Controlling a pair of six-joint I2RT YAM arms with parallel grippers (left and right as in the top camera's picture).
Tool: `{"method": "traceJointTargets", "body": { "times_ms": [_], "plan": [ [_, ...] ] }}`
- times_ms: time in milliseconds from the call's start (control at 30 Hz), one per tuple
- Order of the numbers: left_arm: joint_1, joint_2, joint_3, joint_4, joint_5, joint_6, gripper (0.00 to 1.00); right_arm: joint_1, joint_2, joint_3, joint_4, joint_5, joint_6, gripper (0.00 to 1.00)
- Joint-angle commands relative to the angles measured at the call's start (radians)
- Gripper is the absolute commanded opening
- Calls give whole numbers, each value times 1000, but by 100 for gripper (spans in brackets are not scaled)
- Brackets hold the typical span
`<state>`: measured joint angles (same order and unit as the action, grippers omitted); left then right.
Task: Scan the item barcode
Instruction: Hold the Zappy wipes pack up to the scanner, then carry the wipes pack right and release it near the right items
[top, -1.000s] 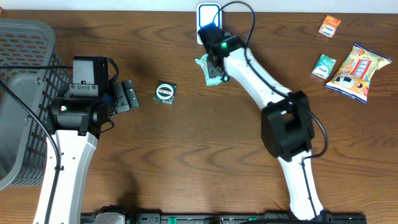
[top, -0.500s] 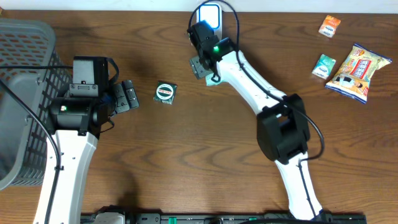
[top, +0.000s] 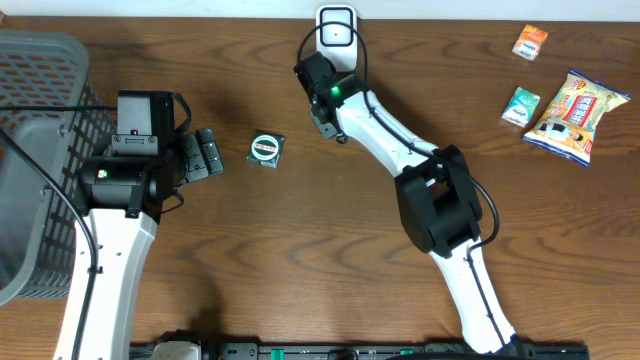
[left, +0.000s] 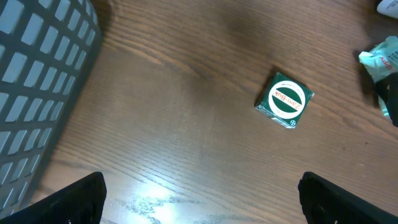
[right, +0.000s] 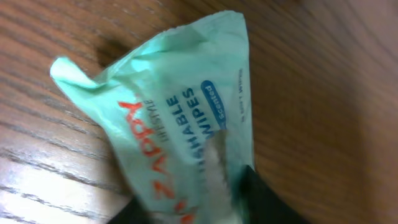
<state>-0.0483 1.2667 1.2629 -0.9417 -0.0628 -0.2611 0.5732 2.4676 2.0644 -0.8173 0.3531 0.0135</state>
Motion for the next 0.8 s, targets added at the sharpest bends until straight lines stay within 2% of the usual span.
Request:
{"method": "traceJointTargets", "body": {
  "times_ms": [0,100,267,433,533,600,700,767],
  "plan": [
    [3,-4,5,-3,-13,6,98,18,20,0,-12,11,41,14],
    [3,-4,5,-3,-13,6,98,14,5,0,-30,-55,88,9],
    [3,-4,5,-3,-13,6,98,-35,-59,2,-62,-312,106,9],
    [3,-4,5,-3,-13,6,98,-150,-127,2,-85,-734,101,10],
    [3,-4,5,-3,-13,6,98,-244,-134,2,-90,-1053,74,8],
    [3,-4,5,-3,-13,6,98,-308,-132,2,-104,-1243,49,1],
    [3,-4,5,-3,-13,6,98,-399,-132,2,-131,-1516,-42,1],
    [3,-4,5,-3,-13,6,98,-444,-132,2,-143,-1646,-85,6]
  ]
}}
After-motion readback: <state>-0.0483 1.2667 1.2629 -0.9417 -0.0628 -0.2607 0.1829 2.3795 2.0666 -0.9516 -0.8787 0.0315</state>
